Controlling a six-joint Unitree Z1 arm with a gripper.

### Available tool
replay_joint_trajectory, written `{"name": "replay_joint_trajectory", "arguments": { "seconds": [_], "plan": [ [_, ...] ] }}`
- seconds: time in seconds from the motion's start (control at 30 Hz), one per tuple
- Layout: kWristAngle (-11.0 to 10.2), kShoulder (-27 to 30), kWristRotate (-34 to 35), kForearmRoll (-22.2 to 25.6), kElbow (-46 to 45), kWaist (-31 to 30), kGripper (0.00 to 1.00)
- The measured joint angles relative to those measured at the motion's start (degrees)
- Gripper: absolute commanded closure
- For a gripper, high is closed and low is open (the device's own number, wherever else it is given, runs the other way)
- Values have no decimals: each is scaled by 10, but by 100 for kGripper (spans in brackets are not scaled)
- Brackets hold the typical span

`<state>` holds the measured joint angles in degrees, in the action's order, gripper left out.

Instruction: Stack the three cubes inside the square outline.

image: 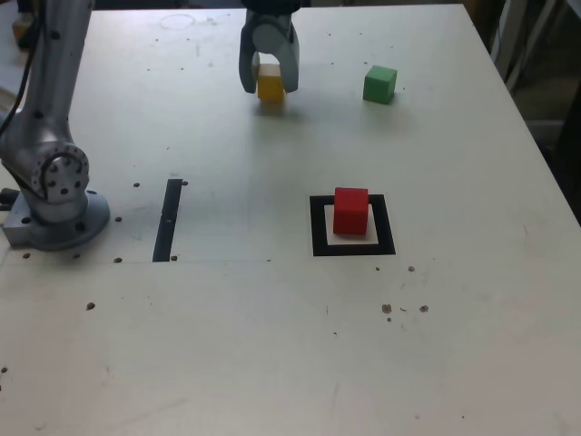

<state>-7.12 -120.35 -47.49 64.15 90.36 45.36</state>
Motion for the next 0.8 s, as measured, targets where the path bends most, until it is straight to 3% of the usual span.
{"name": "replay_joint_trajectory", "arguments": {
  "seconds": [0.17, 0.4, 0.8],
  "plan": [
    [-8, 48, 45, 29, 17, -48, 89],
    [-7, 127, 125, 111, 57, -175, 89],
    [3, 142, 287, 178, 61, -392, 89]
  ]
}}
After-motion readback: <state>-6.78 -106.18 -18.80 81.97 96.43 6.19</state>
